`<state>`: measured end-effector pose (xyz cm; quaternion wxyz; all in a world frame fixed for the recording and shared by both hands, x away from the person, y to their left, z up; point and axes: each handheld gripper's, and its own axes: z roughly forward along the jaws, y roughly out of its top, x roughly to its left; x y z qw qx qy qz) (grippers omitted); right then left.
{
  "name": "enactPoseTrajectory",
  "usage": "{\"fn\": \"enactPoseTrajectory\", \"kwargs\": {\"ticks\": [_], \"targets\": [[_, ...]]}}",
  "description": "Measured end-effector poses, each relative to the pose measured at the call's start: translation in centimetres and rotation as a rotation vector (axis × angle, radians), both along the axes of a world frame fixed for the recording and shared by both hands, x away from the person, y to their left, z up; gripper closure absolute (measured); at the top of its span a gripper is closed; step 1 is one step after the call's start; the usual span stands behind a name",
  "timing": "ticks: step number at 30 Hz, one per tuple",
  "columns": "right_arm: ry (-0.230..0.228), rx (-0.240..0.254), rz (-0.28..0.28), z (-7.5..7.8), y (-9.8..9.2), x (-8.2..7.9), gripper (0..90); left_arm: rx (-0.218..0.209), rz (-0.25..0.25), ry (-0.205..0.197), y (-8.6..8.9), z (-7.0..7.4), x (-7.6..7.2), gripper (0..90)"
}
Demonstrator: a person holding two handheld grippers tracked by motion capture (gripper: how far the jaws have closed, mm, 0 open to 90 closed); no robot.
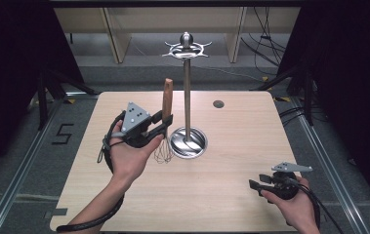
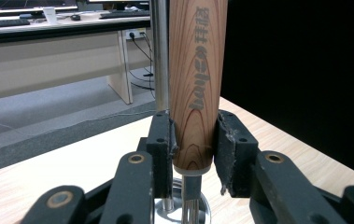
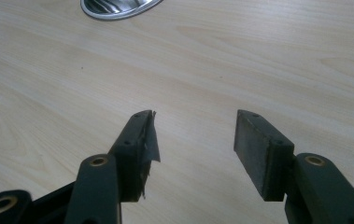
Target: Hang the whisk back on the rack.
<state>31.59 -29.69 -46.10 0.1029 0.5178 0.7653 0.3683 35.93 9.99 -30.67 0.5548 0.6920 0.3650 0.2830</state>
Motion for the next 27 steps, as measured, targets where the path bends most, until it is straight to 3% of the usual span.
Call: {"fn": "enactPoseTrajectory", "kwargs": {"ticks": [27], "targets": [[0.002,0.0,-0.001,0.0,0.0,0.0,48.1,0.009,0.036,0.009,-1.2,1.3,0.5,68.2]]}}
